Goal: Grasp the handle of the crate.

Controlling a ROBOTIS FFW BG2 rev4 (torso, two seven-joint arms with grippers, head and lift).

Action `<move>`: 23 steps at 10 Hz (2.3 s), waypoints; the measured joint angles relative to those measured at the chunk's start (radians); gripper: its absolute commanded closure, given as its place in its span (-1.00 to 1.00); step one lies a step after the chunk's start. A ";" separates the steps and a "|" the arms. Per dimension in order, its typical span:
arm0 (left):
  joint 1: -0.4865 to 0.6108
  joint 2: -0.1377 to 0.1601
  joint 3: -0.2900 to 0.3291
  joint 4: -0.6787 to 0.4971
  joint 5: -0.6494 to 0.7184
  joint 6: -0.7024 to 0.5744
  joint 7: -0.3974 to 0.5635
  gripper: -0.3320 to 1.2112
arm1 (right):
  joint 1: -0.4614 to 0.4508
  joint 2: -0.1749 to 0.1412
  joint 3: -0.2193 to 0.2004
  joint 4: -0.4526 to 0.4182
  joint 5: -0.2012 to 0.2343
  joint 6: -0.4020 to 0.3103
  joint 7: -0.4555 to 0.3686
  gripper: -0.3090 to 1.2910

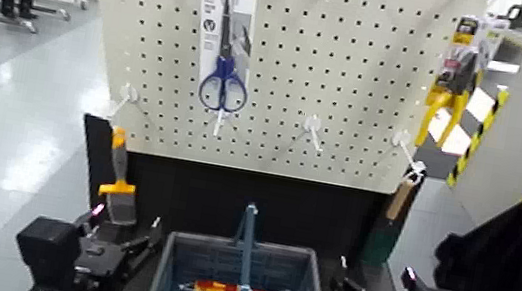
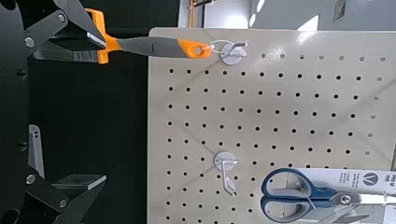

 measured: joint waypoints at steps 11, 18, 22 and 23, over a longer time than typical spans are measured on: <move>-0.078 -0.005 0.065 -0.069 0.268 0.333 -0.173 -0.20 | -0.003 0.002 0.005 0.010 0.000 0.004 0.000 -0.44; -0.280 0.107 0.019 0.137 0.919 0.645 -0.301 -0.20 | -0.008 0.003 0.008 0.022 -0.007 -0.004 0.000 -0.44; -0.390 0.127 -0.059 0.330 1.143 0.702 -0.431 -0.20 | -0.008 0.005 0.008 0.026 -0.012 -0.013 0.000 -0.44; -0.414 0.132 -0.081 0.370 1.196 0.720 -0.436 -0.20 | -0.008 0.005 0.008 0.026 -0.013 -0.015 0.000 -0.44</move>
